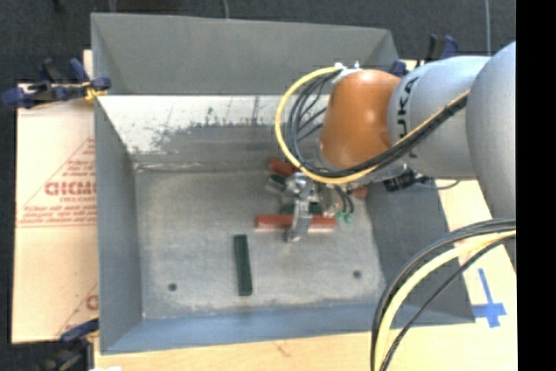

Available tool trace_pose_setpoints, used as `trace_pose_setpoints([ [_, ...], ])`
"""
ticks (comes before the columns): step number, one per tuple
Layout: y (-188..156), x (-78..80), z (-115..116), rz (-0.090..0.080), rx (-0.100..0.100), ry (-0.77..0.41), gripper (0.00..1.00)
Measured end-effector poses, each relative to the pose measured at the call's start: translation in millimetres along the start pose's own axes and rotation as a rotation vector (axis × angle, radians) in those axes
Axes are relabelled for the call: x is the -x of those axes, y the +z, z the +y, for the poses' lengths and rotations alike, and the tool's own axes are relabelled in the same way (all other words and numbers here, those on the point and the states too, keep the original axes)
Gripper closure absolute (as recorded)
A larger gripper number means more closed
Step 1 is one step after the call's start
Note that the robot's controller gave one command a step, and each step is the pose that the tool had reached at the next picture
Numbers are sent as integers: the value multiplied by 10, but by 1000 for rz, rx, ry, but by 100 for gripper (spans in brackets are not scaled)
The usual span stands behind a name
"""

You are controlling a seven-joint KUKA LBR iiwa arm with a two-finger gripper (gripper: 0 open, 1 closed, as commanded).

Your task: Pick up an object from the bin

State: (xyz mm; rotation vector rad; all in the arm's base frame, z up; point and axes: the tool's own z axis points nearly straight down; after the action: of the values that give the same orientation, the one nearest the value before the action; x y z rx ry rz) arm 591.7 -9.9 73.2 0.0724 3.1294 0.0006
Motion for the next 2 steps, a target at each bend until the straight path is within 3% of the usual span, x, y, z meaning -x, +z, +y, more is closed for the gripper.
trace_pose_setpoints([
  [2,-42,-15,0,6,0,0,100],
])
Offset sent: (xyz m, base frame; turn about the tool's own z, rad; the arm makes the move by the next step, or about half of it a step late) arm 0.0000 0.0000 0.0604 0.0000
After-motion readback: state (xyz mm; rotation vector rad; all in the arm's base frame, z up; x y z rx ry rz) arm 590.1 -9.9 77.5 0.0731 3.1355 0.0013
